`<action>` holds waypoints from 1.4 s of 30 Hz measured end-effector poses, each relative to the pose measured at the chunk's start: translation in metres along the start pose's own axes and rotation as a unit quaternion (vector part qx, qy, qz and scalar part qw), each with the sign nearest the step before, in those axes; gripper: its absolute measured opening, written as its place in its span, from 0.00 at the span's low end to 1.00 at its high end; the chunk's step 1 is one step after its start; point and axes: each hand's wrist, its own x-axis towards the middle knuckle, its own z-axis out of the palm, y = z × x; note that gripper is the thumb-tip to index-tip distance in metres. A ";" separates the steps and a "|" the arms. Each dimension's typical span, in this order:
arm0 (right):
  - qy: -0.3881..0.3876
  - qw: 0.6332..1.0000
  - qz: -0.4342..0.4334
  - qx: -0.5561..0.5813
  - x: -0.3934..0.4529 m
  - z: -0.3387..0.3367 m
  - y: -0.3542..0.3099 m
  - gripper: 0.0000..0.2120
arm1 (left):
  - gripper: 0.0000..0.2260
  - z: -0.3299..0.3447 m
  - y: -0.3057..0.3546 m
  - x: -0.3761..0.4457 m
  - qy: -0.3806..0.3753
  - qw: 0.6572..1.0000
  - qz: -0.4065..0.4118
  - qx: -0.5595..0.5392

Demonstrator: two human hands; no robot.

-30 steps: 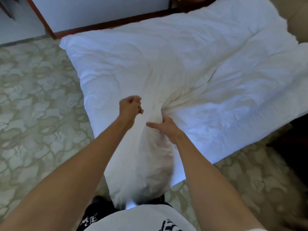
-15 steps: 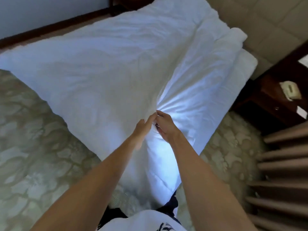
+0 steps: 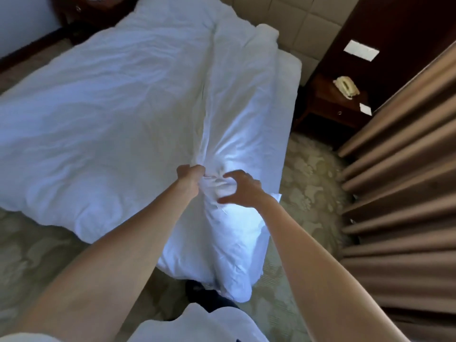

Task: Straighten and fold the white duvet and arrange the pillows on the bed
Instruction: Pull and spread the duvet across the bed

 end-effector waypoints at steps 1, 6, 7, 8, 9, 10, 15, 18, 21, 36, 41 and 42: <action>-0.033 0.999 0.007 -0.027 0.005 0.003 0.006 0.40 | 0.12 -0.006 0.006 0.004 0.001 1.000 -0.001 0.000; -0.062 0.998 0.015 0.000 0.051 0.039 -0.004 0.35 | 0.06 -0.043 0.032 0.036 0.057 0.998 -0.009 0.036; -0.068 0.997 0.002 0.022 0.062 0.046 -0.015 0.30 | 0.06 -0.050 0.038 0.039 0.069 0.996 -0.012 0.052; -0.076 0.996 -0.012 0.042 0.073 0.053 -0.026 0.27 | 0.07 -0.055 0.042 0.042 0.077 0.994 -0.013 0.076; -0.082 0.995 -0.026 0.054 0.081 0.057 -0.039 0.25 | 0.07 -0.060 0.046 0.048 0.085 0.991 -0.011 0.102; -0.085 0.994 -0.038 0.060 0.089 0.060 -0.052 0.23 | 0.05 -0.062 0.048 0.055 0.094 0.987 -0.013 0.129; -0.085 0.986 -0.060 0.133 0.104 0.066 -0.101 0.20 | 0.07 -0.066 0.047 0.071 0.040 0.973 -0.154 0.170; -0.035 0.981 -0.038 0.186 0.105 0.069 -0.118 0.11 | 0.08 -0.075 0.044 0.104 -0.015 0.967 -0.210 0.143; -0.011 0.980 -0.008 0.201 0.107 0.076 -0.130 0.15 | 0.21 -0.081 0.051 0.135 -0.069 0.976 -0.158 0.131; 0.015 0.962 0.230 0.146 0.052 0.137 -0.305 0.17 | 0.04 -0.217 0.113 0.105 -0.187 0.937 -0.087 0.281; 0.081 0.953 0.205 0.209 0.058 0.152 -0.369 0.14 | 0.05 -0.253 0.130 0.113 -0.221 0.917 -0.037 0.330; 0.100 0.945 0.202 0.237 0.061 0.153 -0.382 0.14 | 0.11 -0.258 0.137 0.122 -0.195 0.918 0.027 0.343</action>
